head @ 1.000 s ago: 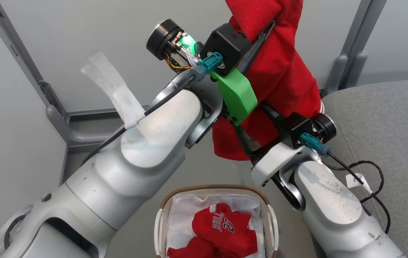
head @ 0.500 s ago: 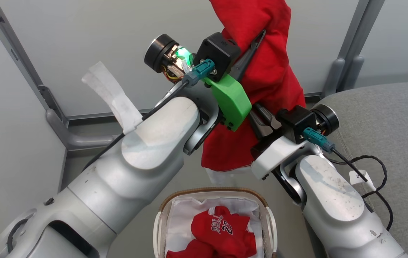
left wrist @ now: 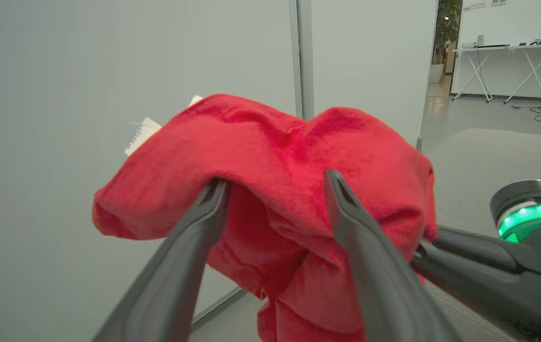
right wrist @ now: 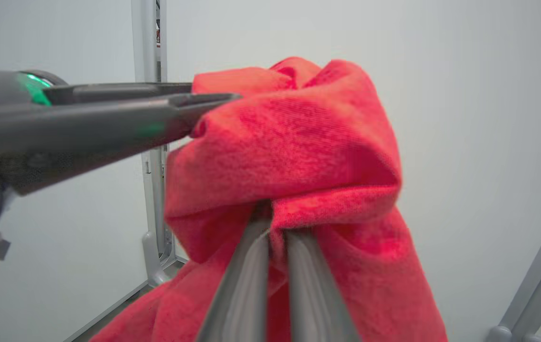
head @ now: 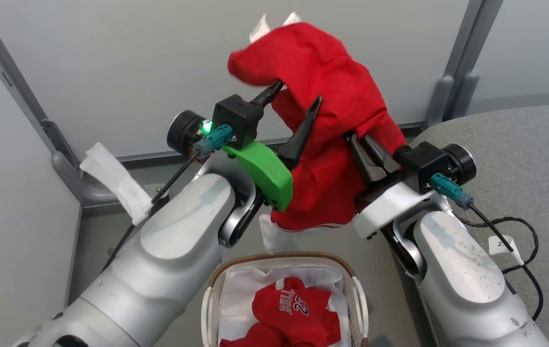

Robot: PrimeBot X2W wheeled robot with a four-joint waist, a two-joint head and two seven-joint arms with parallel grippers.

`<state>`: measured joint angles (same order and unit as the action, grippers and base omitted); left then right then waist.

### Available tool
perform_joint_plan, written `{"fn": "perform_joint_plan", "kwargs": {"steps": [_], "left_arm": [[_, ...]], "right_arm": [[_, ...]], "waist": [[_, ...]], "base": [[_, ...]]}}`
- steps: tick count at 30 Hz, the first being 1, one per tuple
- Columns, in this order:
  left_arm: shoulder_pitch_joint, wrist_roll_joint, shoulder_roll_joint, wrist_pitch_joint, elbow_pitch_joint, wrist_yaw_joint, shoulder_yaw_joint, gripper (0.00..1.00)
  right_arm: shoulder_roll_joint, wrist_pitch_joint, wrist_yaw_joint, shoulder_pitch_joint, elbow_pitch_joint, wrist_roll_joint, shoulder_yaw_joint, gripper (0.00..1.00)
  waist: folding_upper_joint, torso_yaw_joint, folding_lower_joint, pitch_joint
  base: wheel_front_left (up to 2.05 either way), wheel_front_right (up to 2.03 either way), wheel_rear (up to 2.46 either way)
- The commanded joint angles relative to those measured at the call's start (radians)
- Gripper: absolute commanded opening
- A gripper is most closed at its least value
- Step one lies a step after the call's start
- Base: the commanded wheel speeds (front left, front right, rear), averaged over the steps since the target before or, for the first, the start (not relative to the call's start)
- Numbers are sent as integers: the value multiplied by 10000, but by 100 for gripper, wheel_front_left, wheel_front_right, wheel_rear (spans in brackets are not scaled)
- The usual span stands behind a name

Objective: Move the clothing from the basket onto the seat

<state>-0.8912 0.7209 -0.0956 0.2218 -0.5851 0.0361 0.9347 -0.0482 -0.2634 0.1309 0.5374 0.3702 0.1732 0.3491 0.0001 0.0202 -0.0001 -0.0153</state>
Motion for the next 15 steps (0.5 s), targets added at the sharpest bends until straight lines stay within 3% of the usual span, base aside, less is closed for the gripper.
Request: {"fn": "perform_joint_plan", "kwargs": {"steps": [1, 12, 15], "left_arm": [[289, 20, -112, 146, -41, -21, -95, 100], [2635, -704, -482, 423, 334, -134, -1177, 100], [3301, -989, -500, 426, 765, 75, -1751, 100]], "right_arm": [[-37, -22, -3, -179, -71, -99, -141, 0], [-39, -22, -3, -655, -321, -629, -1117, 0], [-37, -22, -3, -806, -412, -711, -1248, 0]], "waist": [[-1, -12, 1, 10], [-1, -128, 1, 174], [-1, -192, 1, 211]], "base": [[0, 0, 0], [0, 0, 0], [0, 0, 0]]}}
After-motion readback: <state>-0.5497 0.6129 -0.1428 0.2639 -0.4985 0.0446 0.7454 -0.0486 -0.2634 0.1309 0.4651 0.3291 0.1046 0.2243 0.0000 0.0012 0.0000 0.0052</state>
